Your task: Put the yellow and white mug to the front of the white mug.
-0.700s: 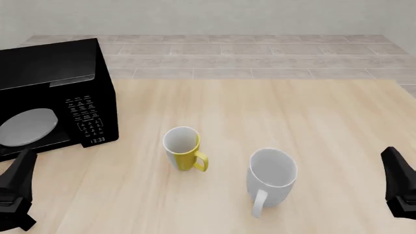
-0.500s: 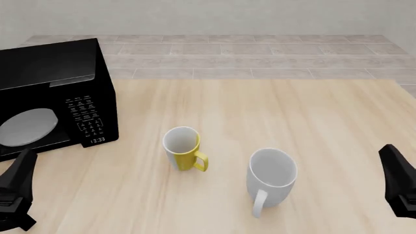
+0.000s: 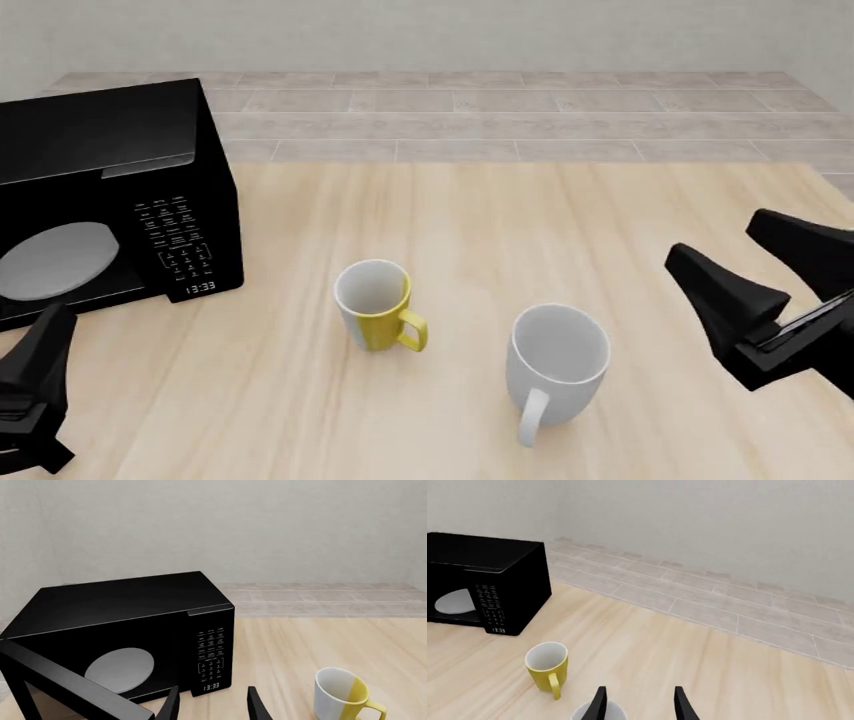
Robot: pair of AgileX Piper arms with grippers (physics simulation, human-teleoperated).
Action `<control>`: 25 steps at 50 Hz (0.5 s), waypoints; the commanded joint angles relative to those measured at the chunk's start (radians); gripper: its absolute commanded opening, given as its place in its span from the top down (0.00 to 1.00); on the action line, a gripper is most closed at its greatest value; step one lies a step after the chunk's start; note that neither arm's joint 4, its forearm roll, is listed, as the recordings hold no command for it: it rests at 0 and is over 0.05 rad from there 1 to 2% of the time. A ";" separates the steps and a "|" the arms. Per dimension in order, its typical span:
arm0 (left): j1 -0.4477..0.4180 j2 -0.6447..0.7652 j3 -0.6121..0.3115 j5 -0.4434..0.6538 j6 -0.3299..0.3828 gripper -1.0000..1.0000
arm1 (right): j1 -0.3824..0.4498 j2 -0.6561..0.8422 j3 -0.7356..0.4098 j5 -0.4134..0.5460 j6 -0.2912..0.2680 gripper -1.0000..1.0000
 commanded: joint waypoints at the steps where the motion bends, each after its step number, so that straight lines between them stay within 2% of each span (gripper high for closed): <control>1: 0.000 0.007 -0.001 -0.006 0.000 0.00 | 0.157 0.218 -0.162 0.042 -0.068 0.00; 4: 0.000 0.007 -0.001 -0.006 0.000 0.00 | 0.178 0.260 -0.200 0.065 -0.097 0.00; 9: 0.000 0.007 -0.001 -0.006 0.000 0.00 | 0.204 0.345 -0.269 0.095 -0.113 0.00; 11: 0.000 0.006 -0.001 -0.005 0.000 0.00 | 0.222 0.374 -0.301 0.114 -0.089 0.00; 16: 0.000 0.007 -0.001 -0.005 0.000 0.00 | 0.248 0.431 -0.366 0.156 -0.099 0.00; 19: 0.000 0.007 -0.001 -0.005 0.000 0.00 | 0.257 0.484 -0.396 0.179 -0.127 0.00; 22: 0.000 0.006 -0.001 -0.005 0.000 0.00 | 0.267 0.521 -0.423 0.199 -0.129 0.00; 23: 0.000 0.007 -0.001 -0.005 0.000 0.00 | 0.276 0.538 -0.436 0.213 -0.111 0.00; 25: 0.000 0.007 -0.001 -0.005 0.000 0.00 | 0.288 0.549 -0.453 0.236 -0.125 0.00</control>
